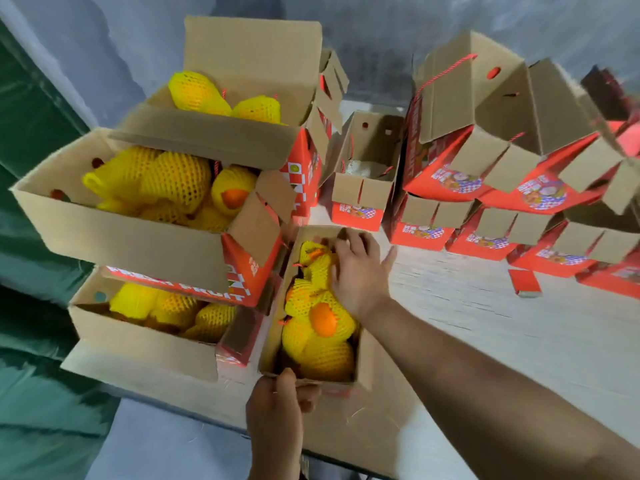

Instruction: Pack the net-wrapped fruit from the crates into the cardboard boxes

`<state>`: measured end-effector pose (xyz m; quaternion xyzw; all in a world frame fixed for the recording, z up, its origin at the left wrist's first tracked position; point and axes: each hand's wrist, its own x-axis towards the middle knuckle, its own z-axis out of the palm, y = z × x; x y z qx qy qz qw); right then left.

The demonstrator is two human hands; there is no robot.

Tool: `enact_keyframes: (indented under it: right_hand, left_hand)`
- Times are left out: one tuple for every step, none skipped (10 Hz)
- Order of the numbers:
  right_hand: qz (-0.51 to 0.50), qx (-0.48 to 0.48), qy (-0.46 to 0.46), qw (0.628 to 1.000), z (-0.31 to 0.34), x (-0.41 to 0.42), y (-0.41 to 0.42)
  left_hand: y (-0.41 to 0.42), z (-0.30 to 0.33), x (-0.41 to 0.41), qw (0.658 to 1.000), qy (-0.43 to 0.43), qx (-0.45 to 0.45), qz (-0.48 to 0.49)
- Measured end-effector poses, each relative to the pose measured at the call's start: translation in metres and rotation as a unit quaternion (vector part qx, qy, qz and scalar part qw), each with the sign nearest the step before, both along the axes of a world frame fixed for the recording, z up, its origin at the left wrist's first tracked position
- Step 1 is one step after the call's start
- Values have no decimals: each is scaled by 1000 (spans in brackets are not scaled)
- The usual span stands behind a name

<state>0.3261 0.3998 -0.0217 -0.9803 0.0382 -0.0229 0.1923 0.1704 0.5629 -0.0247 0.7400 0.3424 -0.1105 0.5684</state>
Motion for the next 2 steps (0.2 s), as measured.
enact_keyframes:
  right_hand:
    - [54,223,24,973,-4,-19,-2]
    - [114,291,15,950,-3,-40,-14]
  left_hand:
    - [12,-5,9,998,-30,51,8]
    - [19,-8,4,998,-51,-21,16]
